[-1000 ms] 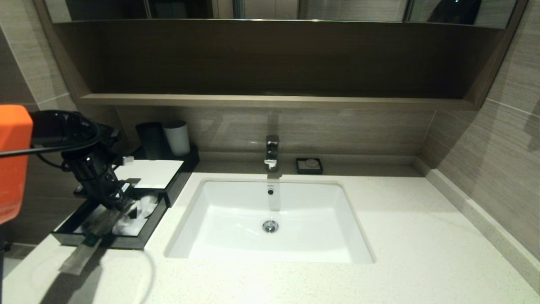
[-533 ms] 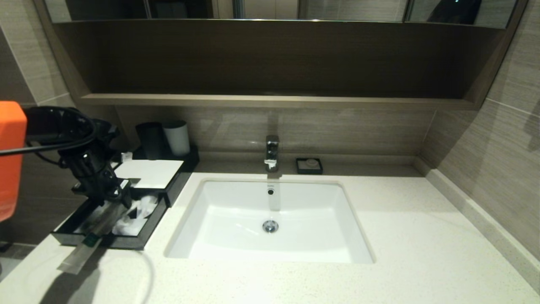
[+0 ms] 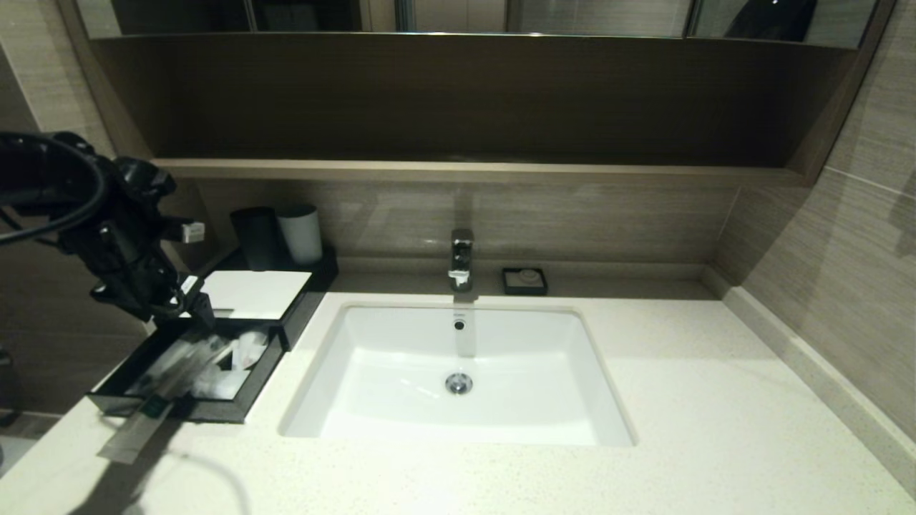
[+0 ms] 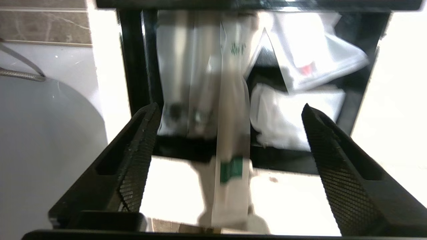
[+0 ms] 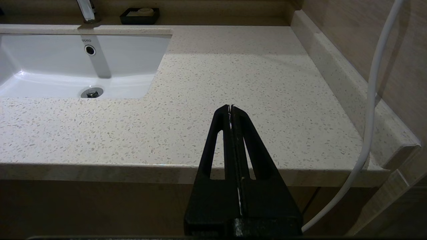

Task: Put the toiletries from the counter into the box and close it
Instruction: Place the bathroom toiletry into the drawer

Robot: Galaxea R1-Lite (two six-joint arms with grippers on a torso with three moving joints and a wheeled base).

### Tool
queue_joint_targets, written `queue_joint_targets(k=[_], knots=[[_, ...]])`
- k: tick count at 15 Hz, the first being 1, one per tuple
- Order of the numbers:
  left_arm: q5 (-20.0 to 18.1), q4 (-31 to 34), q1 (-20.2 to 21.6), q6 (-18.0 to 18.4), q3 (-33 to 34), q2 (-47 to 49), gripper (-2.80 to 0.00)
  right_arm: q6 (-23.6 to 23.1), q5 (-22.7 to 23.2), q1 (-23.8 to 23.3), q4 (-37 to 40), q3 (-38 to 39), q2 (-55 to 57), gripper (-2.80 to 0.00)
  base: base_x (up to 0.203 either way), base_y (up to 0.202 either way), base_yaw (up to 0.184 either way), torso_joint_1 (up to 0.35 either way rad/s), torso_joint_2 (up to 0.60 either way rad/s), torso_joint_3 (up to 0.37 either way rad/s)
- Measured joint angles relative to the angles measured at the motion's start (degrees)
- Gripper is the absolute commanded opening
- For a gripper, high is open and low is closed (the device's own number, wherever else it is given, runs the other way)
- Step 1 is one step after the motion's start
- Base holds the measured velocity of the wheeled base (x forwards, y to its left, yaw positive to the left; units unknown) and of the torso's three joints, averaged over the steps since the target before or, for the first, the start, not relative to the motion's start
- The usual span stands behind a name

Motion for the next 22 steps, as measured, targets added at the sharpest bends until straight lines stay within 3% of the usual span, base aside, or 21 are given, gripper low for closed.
queue_joint_targets(k=[3, 6, 9, 13, 17, 22], knots=[[-0.8, 5.8, 0.6, 0.1, 0.5, -4.7, -2.80, 0.0, 0.0, 0.0, 0.0, 0.0, 0.0, -2.80, 0.000, 0.000, 0.000, 0.000, 0.00, 0.000], [-4.0, 10.6, 3.6, -0.5, 2.6, -8.9, -2.80, 0.0, 0.0, 0.0, 0.0, 0.0, 0.0, -2.80, 0.000, 0.000, 0.000, 0.000, 0.00, 0.000], [-4.9, 11.3, 7.2, -0.4, 7.7, -11.5, -2.80, 0.0, 0.0, 0.0, 0.0, 0.0, 0.0, -2.80, 0.000, 0.000, 0.000, 0.000, 0.00, 0.000], [-6.2, 9.8, 11.1, 0.1, 15.7, -13.7, -2.80, 0.0, 0.0, 0.0, 0.0, 0.0, 0.0, -2.80, 0.000, 0.000, 0.000, 0.000, 0.00, 0.000], [-6.9, 4.8, 12.0, 0.7, 23.6, -15.8, -2.80, 0.0, 0.0, 0.0, 0.0, 0.0, 0.0, -2.80, 0.000, 0.000, 0.000, 0.000, 0.00, 0.000], [-8.6, -5.5, 12.9, 5.7, 34.6, -17.9, -2.80, 0.0, 0.0, 0.0, 0.0, 0.0, 0.0, -2.80, 0.000, 0.000, 0.000, 0.000, 0.00, 0.000]])
